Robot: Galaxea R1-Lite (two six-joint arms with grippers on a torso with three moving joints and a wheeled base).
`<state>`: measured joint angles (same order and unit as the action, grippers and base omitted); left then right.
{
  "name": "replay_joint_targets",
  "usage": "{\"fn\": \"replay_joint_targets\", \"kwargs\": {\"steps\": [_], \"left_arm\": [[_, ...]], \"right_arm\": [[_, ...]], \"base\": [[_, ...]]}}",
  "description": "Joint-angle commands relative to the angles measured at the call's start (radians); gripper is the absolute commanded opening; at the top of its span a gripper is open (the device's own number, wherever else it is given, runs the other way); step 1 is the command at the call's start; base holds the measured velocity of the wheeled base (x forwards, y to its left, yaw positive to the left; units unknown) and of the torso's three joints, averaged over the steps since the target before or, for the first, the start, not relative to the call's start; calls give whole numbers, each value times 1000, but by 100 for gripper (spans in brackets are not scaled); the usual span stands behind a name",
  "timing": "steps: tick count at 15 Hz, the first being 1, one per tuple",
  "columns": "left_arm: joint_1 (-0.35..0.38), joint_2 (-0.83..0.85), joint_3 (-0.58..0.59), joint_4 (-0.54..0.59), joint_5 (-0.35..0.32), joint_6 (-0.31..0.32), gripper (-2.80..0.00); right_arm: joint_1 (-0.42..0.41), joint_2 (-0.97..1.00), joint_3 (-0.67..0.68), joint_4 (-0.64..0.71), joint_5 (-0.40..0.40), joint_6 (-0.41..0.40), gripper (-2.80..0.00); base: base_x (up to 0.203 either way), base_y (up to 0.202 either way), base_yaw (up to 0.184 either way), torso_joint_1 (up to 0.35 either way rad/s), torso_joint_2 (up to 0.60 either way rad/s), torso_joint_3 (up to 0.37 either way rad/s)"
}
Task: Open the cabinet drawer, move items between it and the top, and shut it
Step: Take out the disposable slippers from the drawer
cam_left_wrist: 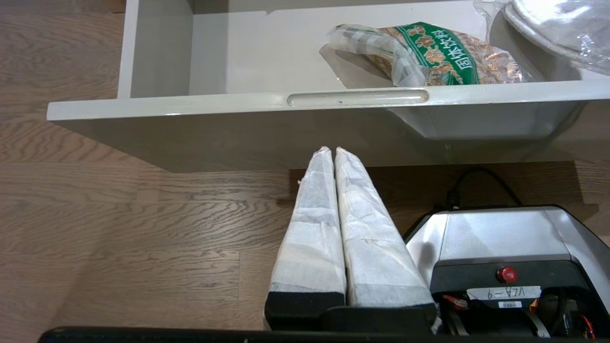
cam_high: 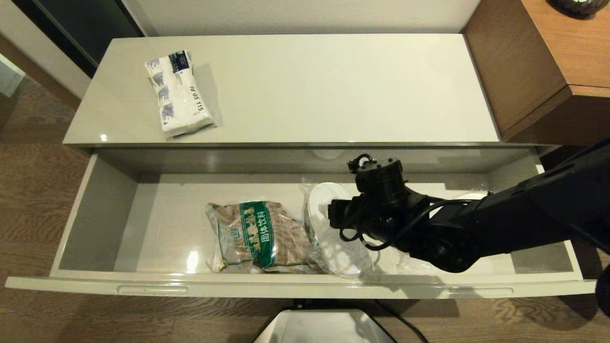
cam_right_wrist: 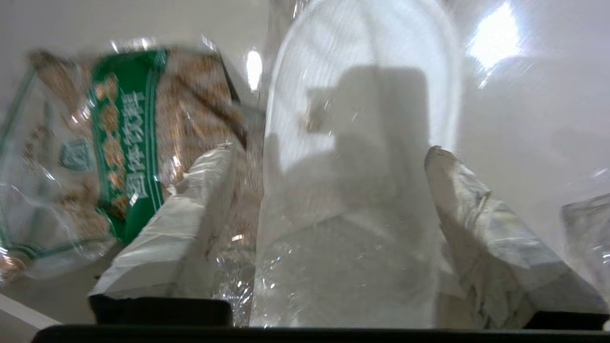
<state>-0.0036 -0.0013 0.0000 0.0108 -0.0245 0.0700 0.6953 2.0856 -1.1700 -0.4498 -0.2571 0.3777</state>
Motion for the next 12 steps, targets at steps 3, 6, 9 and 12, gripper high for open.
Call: {"fn": "replay_joint_targets", "kwargs": {"steps": [3, 6, 9, 12], "left_arm": [[1, 1, 2, 0, 0, 1, -280], [1, 1, 1, 0, 0, 1, -280], [1, 1, 1, 0, 0, 1, -280], [1, 1, 2, 0, 0, 1, -280]], "right_arm": [[39, 78, -16, -1, -6, 3, 0], [39, 86, -20, -14, -7, 4, 0], [38, 100, -19, -23, -5, 8, 0], [35, 108, -12, -23, 3, 12, 0]], "base": [[0, 0, 0, 0, 0, 0], [0, 0, 0, 0, 0, 0], [0, 0, 0, 0, 0, 0], [0, 0, 0, 0, 0, 0]]}}
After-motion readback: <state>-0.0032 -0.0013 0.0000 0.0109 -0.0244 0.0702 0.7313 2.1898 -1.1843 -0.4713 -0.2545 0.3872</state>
